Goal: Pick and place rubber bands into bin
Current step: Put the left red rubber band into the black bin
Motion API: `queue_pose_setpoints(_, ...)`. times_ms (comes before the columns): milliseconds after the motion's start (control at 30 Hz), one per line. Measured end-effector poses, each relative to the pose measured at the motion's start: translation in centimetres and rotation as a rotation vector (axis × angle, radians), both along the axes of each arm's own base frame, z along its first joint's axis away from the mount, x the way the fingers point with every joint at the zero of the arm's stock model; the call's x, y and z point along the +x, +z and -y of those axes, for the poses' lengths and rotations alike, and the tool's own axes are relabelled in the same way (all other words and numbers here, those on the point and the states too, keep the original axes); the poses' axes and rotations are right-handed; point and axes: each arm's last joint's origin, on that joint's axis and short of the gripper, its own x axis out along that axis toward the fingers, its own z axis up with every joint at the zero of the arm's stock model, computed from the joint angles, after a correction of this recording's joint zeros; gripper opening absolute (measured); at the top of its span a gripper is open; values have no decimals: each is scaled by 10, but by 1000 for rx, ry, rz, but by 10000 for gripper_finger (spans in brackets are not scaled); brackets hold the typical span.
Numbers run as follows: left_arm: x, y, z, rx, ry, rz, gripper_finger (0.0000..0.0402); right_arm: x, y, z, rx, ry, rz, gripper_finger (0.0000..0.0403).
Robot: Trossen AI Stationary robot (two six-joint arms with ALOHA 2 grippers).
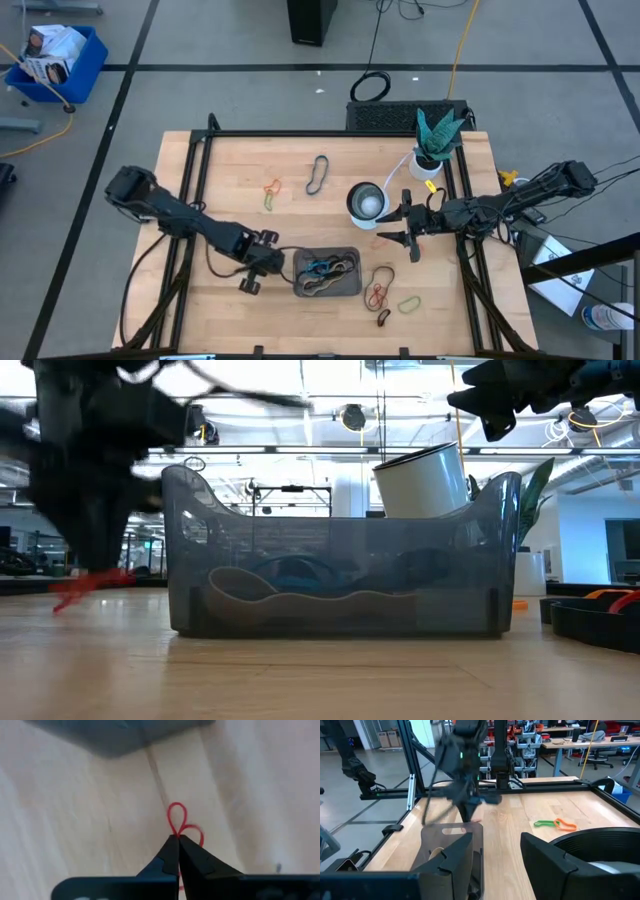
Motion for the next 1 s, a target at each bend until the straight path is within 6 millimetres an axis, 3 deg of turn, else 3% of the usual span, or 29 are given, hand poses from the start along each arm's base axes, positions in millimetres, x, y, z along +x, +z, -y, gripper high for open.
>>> queue_pose_setpoints(200,-20,52,-7,-108,111,59,3,0,1,0,2,0,7,160)
queue_pose_setpoints(400,-24,117,-14,-202,158,419,2,0,1,0,1,0,7,162)
queue_pose_setpoints(533,-17,143,-18,-249,200,607,2,0,1,0,-1,0,7,160)
queue_pose_setpoints(700,4,153,-19,-271,171,766,2,0,1,0,0,0,11,162)
queue_pose_setpoints(833,22,144,-15,-258,136,805,3,0,1,0,2,4,14,160)
queue_pose_setpoints(1000,40,117,-10,-228,146,717,3,0,1,0,0,4,9,162)
